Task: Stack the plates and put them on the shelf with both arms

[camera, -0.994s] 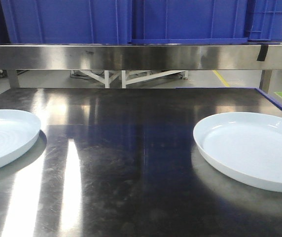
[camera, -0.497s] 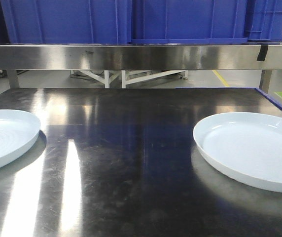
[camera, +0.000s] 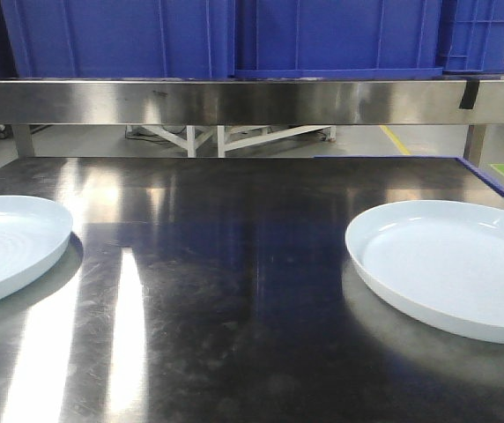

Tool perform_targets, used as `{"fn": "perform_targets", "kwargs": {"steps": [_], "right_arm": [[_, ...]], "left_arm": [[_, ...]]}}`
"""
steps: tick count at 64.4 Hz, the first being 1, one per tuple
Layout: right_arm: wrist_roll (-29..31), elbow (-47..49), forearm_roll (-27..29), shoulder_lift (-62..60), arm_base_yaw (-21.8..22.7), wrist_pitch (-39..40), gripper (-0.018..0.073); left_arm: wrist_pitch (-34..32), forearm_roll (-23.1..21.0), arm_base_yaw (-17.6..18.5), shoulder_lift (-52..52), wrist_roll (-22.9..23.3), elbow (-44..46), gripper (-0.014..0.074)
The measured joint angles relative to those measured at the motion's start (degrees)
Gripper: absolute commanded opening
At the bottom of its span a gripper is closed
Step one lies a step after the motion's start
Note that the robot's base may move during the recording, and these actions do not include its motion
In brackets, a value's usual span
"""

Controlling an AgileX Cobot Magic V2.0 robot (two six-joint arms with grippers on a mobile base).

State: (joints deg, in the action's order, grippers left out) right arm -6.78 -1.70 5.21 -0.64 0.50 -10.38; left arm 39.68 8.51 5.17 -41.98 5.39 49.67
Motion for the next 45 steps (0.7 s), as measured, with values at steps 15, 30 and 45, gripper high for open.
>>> {"fn": "perform_targets", "kwargs": {"steps": [15,30,45], "right_arm": [[0.0,0.0,0.0,0.0,0.0,0.0,0.0023],[0.0,0.0,-0.5,0.0,0.0,0.1,0.0023],[0.0,0.0,-0.6,0.0,0.0,8.3,0.0023]], "left_arm": [[-3.7,0.0,0.0,0.0,0.0,0.0,0.0090],[-4.7,0.0,0.0,0.0,0.0,0.0,0.0090],[-4.7,0.0,0.0,0.0,0.0,0.0,0.0090]]}}
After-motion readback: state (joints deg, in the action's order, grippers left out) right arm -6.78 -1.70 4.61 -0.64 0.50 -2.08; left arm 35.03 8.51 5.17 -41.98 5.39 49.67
